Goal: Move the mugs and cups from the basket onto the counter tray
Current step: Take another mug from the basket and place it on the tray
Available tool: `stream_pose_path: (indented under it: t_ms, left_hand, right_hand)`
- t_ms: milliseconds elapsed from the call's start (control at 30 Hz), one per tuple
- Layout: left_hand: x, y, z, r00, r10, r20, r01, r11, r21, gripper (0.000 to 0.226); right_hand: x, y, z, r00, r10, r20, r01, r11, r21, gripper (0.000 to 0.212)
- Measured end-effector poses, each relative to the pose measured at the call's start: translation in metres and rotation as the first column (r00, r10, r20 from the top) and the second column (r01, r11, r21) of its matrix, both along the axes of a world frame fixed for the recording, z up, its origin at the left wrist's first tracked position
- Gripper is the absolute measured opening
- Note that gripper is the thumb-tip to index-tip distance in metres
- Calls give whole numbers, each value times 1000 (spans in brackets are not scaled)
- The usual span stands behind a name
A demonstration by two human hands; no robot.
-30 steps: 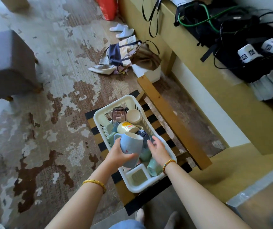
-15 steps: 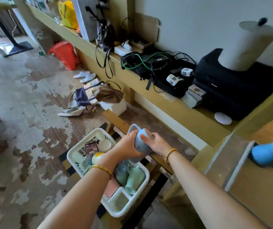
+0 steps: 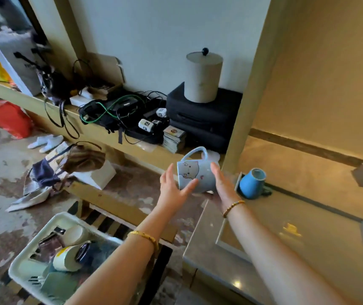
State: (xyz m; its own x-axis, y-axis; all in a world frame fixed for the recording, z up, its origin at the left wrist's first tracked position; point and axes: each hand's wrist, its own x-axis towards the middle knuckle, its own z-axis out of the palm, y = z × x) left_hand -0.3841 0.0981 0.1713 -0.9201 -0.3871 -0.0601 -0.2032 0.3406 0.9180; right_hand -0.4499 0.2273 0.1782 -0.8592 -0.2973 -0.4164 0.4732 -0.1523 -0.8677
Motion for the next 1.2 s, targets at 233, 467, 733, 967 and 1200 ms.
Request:
stream_pose_path:
  t_ms: [233,467,733,967,1200]
  left_hand:
    - [-48,109,22,988,-157,2,136,861,491,55]
    - [-77,190,27,956,-272,107,225,919,324,67]
    - [-83,232,-2,723,-603,337,684,558,-470,102]
    - [-100,248,-14,606,-678,416,757,332,-563,98]
    - [-126,263,-23,466,-723,510,794,88,-602,96]
  right_hand:
    - [-26,115,6,997,-59,46,64,991,-121,46]
    - [-36,230,-3,997,-22,71,28,995,-93,29]
    - [-31,287,-24,991,4,-132,61,873,484,43]
    - [-30,288,-35,944,297,-146,-64,597,800,49]
    - [-45,303,-52,903,429,-27,-128,328,936,16]
